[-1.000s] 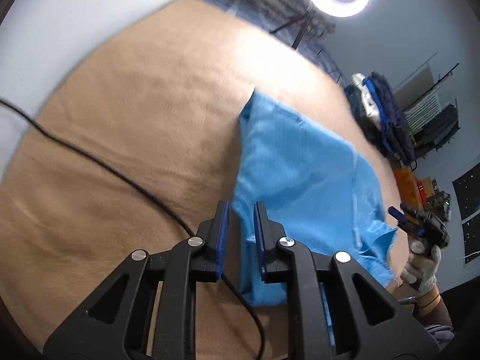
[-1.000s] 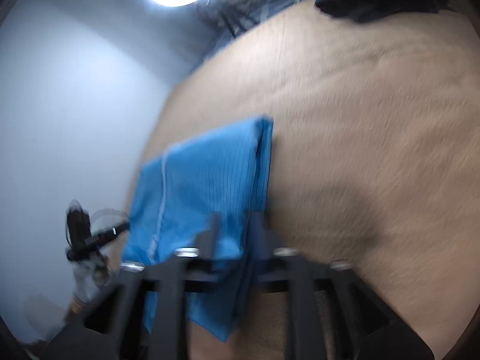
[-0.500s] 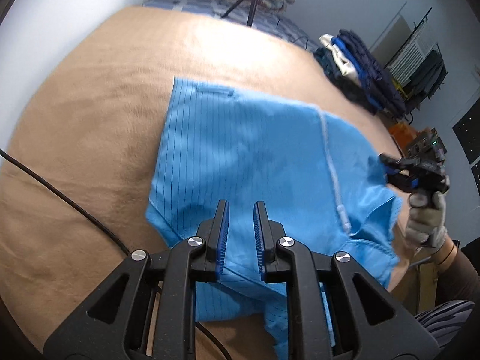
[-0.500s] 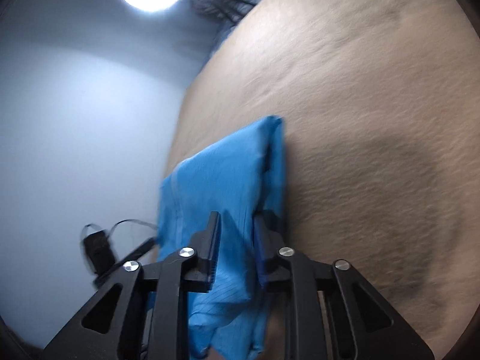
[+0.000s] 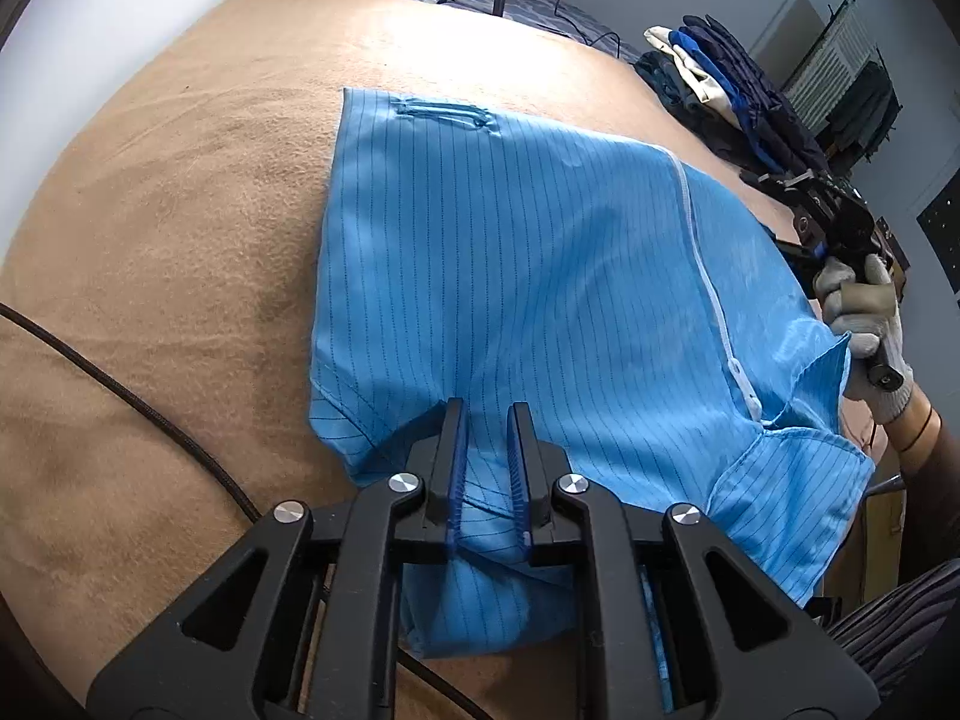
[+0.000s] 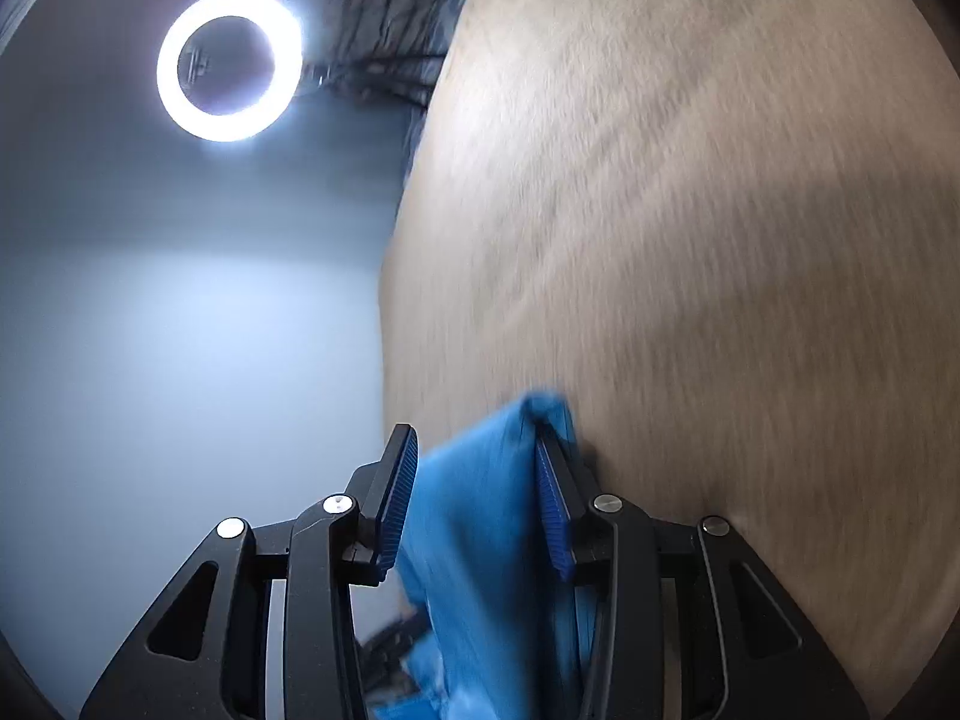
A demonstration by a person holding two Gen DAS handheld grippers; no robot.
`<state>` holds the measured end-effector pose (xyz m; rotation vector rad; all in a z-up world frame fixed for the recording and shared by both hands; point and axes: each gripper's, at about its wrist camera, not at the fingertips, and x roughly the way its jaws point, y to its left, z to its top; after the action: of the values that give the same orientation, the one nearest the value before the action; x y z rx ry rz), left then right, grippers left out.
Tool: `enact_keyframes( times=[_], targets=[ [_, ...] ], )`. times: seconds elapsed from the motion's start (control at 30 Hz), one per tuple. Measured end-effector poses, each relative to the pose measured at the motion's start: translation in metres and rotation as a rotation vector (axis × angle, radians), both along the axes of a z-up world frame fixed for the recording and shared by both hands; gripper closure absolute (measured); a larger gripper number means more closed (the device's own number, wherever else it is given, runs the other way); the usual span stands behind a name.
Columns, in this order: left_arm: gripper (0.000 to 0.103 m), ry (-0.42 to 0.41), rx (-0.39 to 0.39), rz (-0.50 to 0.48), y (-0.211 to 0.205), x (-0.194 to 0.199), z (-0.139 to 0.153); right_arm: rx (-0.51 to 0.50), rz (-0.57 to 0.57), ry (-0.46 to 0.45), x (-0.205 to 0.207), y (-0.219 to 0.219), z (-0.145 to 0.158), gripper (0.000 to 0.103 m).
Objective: Fold large clothes
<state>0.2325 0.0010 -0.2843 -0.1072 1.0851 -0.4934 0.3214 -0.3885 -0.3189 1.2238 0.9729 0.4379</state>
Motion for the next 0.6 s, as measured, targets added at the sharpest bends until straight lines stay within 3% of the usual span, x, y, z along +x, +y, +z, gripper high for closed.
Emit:
enact_keyframes(
  times=[0.07,0.17,0.27,0.43,0.6],
  targets=[
    [0.089,-0.001,-0.005,0.003,0.003,-0.001,-0.001,-0.092,0.006,-0.020,0.001,0.002,0.009,0.097],
    [0.089,-0.004,-0.010,0.007,0.006,-0.002,-0.001,-0.263,0.002,-0.087,-0.004,0.005,0.031,0.101],
    [0.089,0.006,-0.029,0.021,0.015,-0.004,0.006,-0.614,-0.002,-0.116,-0.011,0.008,0.054,0.102],
    [0.089,-0.068,-0.106,0.061,0.030,-0.001,0.049,-0.670,0.011,-0.193,-0.025,0.002,0.095,0.101],
    [0.089,-0.167,-0.049,0.046,0.005,0.034,0.084,-0.780,0.200,-0.295,-0.007,0.061,0.124,0.101]
  ],
)
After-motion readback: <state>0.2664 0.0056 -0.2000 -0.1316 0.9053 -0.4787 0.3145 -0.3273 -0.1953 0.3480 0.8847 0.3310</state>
